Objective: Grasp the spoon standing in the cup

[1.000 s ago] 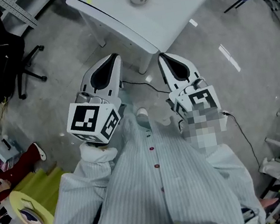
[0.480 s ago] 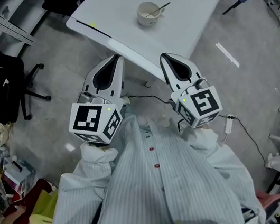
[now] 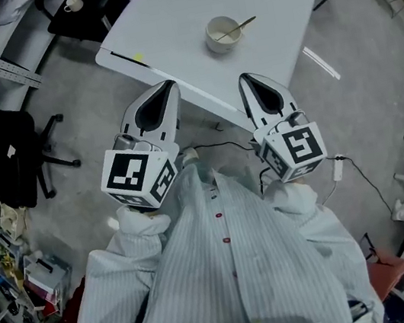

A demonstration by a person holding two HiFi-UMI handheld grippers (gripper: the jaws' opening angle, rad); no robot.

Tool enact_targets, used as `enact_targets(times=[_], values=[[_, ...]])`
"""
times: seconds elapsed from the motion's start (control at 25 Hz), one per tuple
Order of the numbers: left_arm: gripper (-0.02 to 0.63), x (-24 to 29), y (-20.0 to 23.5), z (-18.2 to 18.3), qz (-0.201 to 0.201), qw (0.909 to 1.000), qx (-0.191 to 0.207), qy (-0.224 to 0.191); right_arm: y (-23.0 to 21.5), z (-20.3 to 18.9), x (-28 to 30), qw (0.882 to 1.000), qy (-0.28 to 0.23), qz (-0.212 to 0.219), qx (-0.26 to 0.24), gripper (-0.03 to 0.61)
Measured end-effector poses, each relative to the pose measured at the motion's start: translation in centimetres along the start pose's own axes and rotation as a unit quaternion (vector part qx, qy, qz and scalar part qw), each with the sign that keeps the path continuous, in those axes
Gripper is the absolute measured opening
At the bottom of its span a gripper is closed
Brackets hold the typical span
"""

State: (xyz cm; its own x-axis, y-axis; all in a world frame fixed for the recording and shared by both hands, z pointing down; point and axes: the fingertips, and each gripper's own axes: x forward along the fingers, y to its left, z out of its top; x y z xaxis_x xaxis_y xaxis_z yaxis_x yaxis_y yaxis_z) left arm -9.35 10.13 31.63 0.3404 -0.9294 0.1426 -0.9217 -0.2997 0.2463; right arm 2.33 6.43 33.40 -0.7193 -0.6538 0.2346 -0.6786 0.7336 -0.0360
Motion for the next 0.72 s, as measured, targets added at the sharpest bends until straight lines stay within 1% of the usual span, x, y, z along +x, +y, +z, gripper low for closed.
enact_targets(times=[0.32,0.56,0.72], values=[[0.017,1.1,2.5,-0.3,-0.023,0.9996,-0.01,0.014,-0.1,-0.5,1.7,0.999,0.021,-0.029,0.008,0.009],[0.017,2.4,3.4,-0.5,-0.03,0.9992,-0.018,0.019,-1.1,-0.7,3.0,0.999,0.034,-0.036,0.007,0.009],[0.017,3.8,4.2,-0.3,-0.032,0.9992,-0.014,0.017,-2.3,-0.8,4.4,0.999,0.034,-0.038,0.009,0.009]])
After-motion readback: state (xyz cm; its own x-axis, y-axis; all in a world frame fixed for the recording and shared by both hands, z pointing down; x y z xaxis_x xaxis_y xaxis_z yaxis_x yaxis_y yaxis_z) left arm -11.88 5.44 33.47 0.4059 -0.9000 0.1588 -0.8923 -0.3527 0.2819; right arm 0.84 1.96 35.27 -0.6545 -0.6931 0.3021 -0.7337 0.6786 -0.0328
